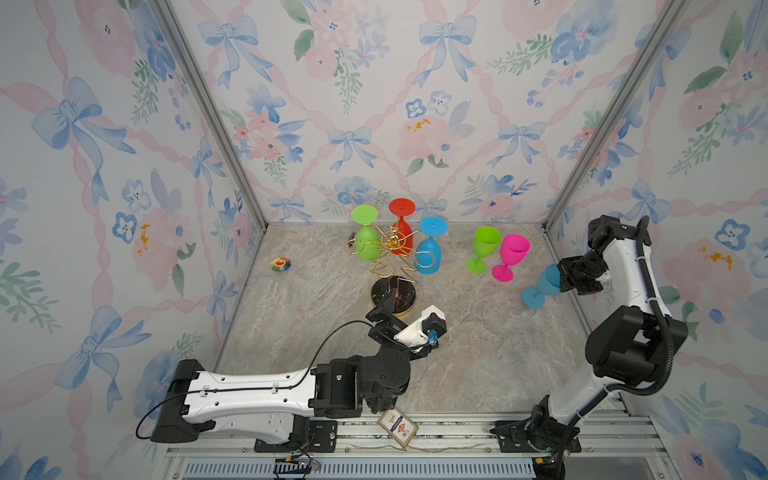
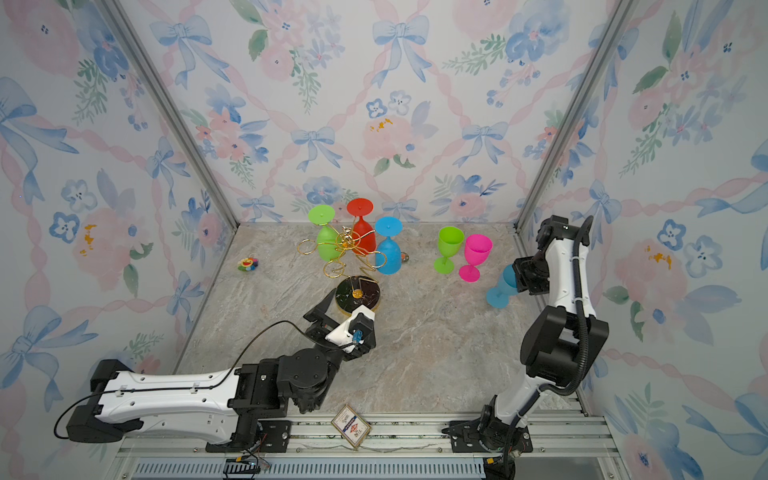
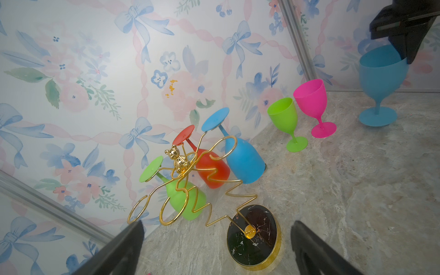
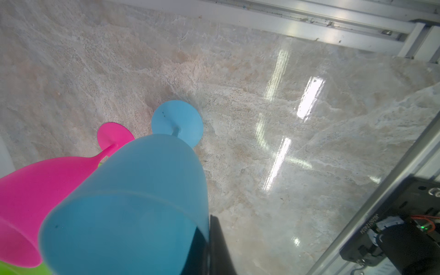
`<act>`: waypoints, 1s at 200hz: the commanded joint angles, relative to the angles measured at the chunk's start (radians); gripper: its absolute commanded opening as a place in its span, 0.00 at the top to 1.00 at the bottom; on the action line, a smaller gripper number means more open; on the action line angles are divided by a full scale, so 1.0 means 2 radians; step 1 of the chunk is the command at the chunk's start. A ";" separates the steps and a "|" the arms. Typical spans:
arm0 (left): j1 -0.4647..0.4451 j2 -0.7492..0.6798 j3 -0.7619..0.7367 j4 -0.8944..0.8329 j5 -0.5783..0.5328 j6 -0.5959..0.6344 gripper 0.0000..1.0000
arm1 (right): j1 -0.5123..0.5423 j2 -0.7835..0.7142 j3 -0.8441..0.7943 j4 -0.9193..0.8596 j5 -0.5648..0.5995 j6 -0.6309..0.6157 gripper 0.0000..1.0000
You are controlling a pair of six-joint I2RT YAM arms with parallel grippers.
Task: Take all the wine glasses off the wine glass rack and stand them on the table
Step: 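Carry the blue glass toward the magenta glass with right gripper while left arm withdraws, then lower the blue glass upright beside the magenta glass and open the right gripper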
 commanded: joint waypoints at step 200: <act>0.004 -0.050 0.049 -0.021 -0.036 -0.026 0.02 | 0.053 0.170 0.235 -0.115 0.048 0.072 1.00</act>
